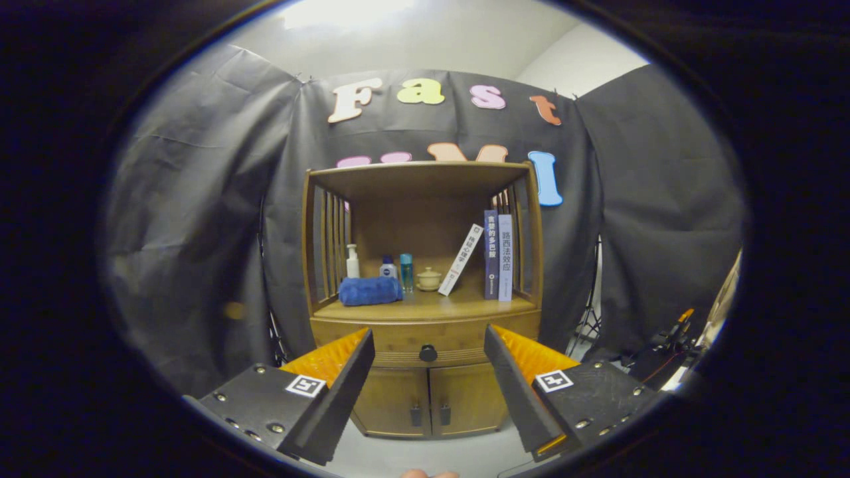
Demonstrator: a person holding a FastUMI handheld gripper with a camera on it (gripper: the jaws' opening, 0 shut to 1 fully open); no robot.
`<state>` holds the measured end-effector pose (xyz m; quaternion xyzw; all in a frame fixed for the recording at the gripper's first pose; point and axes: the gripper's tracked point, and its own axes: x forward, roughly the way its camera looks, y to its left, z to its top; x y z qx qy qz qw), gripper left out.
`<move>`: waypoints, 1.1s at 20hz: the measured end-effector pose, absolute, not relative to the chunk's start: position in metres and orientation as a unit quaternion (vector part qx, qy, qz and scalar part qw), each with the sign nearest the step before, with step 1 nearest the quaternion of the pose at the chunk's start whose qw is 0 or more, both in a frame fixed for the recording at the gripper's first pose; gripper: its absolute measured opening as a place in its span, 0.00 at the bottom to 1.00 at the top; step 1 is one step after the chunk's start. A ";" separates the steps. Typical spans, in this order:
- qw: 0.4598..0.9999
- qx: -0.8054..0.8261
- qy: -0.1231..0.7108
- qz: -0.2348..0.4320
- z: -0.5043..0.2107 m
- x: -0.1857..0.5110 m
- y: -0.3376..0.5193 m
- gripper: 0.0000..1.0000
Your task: Pull open the drawer, take out the items inside it, and place them on the countertop above the cabinet.
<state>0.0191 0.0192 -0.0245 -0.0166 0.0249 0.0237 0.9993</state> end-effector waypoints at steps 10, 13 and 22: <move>0.997 0.005 0.074 -0.003 -0.109 0.139 0.023 0.96; 0.993 0.031 0.112 0.014 -0.148 0.183 0.030 0.92; 0.977 0.041 0.205 0.043 -0.234 0.266 0.038 0.70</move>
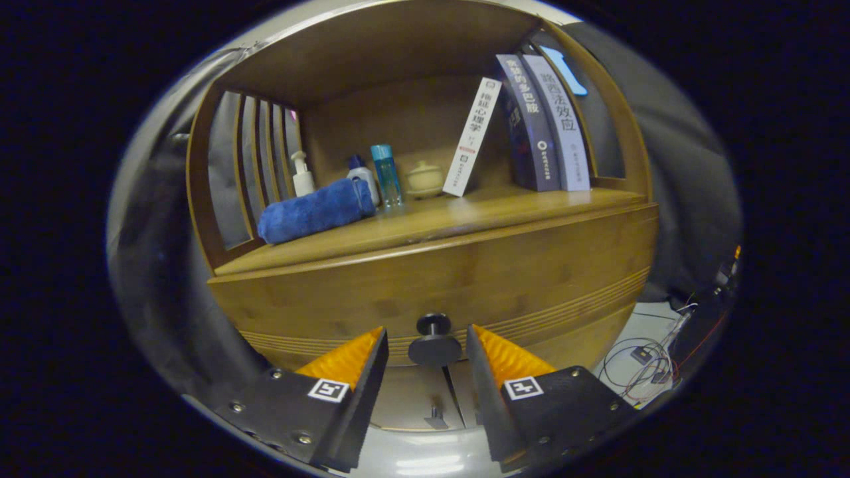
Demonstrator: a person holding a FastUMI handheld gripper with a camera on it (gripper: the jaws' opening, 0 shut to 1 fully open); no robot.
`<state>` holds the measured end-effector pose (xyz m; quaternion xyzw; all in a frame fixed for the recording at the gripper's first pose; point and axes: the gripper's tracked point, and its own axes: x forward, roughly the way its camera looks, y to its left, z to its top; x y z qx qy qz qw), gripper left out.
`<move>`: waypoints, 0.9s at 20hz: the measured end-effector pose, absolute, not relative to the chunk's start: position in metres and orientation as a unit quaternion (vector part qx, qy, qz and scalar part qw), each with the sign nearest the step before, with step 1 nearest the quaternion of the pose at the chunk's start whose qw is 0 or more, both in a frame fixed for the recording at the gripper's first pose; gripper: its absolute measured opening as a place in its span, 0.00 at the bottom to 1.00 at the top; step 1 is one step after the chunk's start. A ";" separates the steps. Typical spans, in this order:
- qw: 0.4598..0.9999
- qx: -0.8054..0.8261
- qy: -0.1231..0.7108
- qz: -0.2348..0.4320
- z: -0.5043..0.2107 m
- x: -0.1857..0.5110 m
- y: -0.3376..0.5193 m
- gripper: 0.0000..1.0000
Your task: Pull open the drawer, take out the items inside it, and place them on the countertop above the cabinet.
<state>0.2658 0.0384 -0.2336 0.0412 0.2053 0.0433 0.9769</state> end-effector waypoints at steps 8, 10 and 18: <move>0.976 0.031 0.210 0.040 -0.239 0.275 0.036 0.44; 0.975 0.030 0.216 0.038 -0.239 0.273 0.036 0.37; 0.974 0.021 0.223 0.019 -0.236 0.239 0.035 0.34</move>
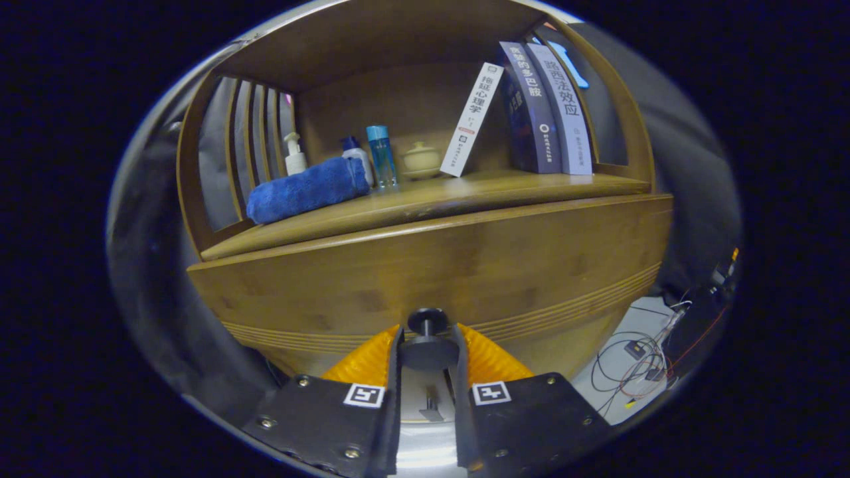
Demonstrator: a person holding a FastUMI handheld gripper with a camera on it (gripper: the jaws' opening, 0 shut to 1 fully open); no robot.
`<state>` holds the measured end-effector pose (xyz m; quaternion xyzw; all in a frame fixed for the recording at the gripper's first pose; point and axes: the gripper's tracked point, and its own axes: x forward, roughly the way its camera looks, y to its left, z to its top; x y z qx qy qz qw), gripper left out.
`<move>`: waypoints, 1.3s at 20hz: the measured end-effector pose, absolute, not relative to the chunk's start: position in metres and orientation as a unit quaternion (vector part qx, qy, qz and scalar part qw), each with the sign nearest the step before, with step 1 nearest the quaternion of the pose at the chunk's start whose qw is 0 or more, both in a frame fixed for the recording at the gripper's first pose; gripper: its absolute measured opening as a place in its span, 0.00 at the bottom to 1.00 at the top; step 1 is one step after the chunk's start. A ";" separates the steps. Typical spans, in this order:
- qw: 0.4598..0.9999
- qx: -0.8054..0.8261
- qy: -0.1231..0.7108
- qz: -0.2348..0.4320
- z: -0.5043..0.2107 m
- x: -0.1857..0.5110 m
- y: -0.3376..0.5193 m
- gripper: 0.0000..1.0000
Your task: Pull open the drawer, take out the items inside it, and place them on the countertop above the cabinet.
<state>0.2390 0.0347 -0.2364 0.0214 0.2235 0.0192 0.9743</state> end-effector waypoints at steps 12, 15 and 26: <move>0.972 0.009 0.235 -0.016 -0.232 0.102 0.016 0.34; 0.975 0.018 0.220 -0.026 -0.223 0.090 0.015 0.34; 0.994 0.057 0.088 -0.022 -0.155 0.113 -0.011 0.00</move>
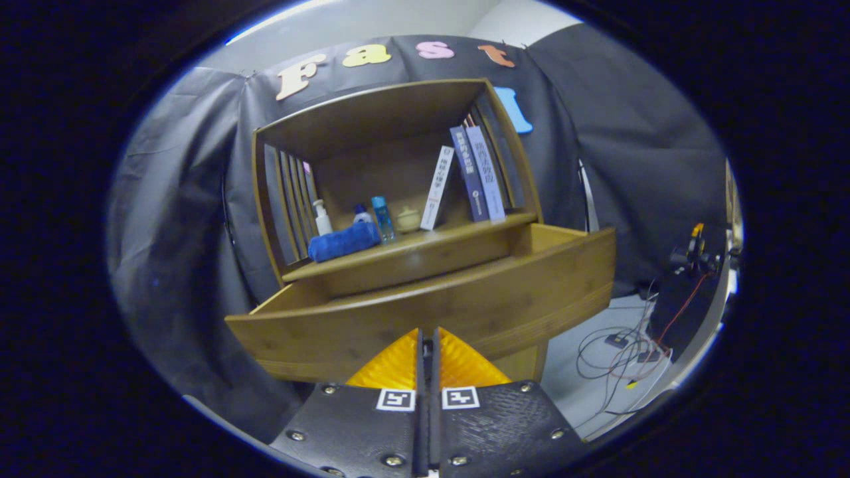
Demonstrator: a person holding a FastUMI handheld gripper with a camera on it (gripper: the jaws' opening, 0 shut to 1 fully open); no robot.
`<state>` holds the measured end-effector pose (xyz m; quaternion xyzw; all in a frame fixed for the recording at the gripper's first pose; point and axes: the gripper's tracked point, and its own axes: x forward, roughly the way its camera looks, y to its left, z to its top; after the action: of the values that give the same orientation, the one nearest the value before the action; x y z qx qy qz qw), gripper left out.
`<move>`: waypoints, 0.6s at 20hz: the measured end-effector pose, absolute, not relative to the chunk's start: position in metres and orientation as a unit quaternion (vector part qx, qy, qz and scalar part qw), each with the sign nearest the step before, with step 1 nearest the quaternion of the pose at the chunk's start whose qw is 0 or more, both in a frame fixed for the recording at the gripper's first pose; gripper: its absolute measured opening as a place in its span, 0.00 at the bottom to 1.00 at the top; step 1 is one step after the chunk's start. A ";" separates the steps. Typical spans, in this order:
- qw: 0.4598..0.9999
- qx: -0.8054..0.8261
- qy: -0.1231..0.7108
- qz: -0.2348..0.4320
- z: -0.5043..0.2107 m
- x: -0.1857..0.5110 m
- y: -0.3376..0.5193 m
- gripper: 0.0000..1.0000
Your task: Pull open the drawer, take out the items inside it, and place them on the countertop above the cabinet.
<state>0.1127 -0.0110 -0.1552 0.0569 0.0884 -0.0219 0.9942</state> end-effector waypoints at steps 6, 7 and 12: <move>0.995 0.025 0.087 -0.044 -0.092 0.110 0.012 0.01; 0.994 0.019 0.099 -0.050 -0.088 0.112 0.017 0.01; 0.980 0.023 0.177 -0.085 -0.094 0.155 0.035 0.39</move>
<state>0.1552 0.0345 -0.0936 0.0234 0.1769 -0.0853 0.9802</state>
